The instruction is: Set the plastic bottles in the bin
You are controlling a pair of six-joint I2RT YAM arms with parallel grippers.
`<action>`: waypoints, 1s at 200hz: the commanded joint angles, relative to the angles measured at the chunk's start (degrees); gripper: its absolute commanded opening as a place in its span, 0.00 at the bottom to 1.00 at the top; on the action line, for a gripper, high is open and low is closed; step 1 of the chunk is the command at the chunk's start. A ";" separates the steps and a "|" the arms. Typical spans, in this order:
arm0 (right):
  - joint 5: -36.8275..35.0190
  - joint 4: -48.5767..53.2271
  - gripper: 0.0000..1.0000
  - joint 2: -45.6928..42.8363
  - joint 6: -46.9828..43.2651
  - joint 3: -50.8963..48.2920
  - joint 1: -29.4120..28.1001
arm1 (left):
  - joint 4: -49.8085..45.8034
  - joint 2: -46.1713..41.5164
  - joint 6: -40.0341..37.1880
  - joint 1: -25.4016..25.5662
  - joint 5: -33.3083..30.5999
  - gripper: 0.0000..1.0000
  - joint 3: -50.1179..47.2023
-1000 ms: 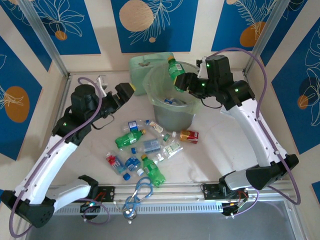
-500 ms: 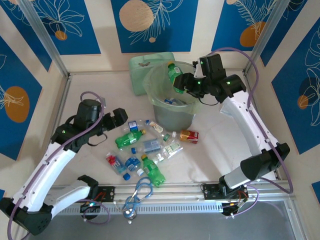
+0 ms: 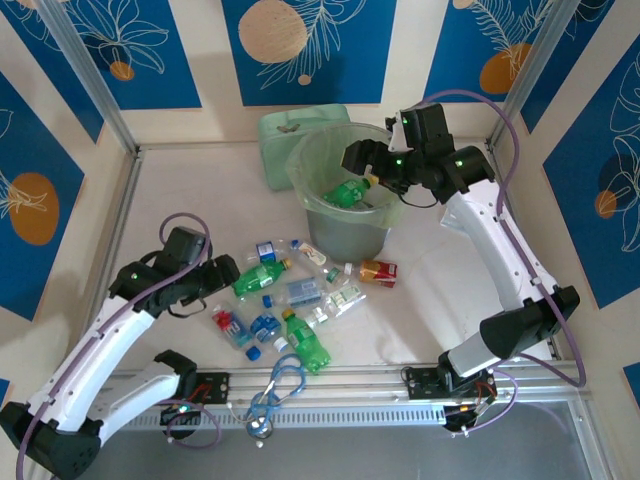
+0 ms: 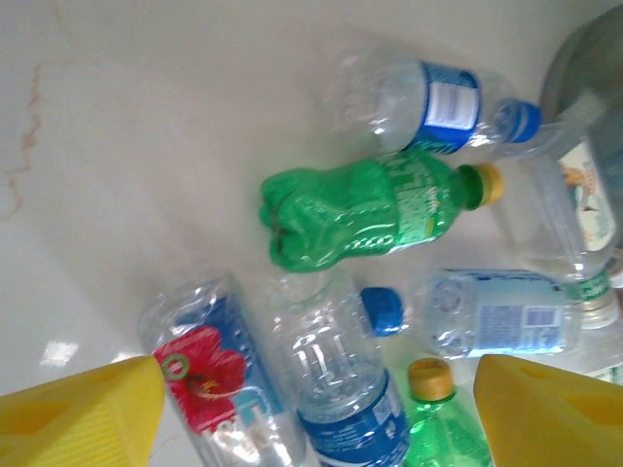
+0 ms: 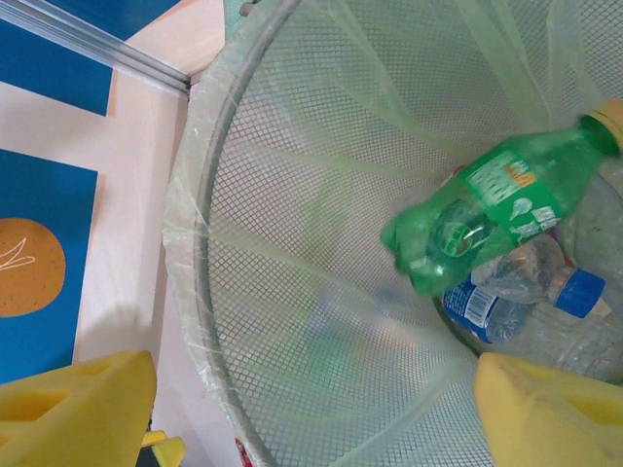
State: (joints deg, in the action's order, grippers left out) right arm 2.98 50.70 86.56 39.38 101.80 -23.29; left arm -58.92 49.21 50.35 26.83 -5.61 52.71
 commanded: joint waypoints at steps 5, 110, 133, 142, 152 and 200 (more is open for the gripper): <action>0.26 0.20 0.85 -1.72 -0.53 1.74 -1.02 | -5.98 -2.10 3.87 -0.39 -2.64 0.83 -1.65; -7.39 -2.55 0.83 -5.90 -3.52 -3.98 -24.30 | 2.26 0.02 15.77 -2.10 2.79 0.80 -14.68; -7.40 -2.59 0.83 -4.35 -2.75 -4.14 -26.84 | 5.99 1.05 17.36 -3.54 3.47 0.81 -16.03; -7.06 -2.86 0.83 -3.88 -2.34 -4.23 -27.35 | 6.80 1.67 17.94 -4.06 3.68 0.81 -16.43; -6.77 -3.31 0.83 -3.38 -2.07 -4.32 -27.92 | 7.46 2.31 18.60 -4.53 4.02 0.81 -16.75; -6.59 -4.00 0.84 -1.66 -1.36 -3.85 -29.00 | 9.93 4.17 20.46 -5.81 5.04 0.79 -18.69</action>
State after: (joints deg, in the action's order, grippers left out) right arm -3.07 47.37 84.51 37.52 97.84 -51.75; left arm -50.52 52.84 68.79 22.04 -1.93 34.92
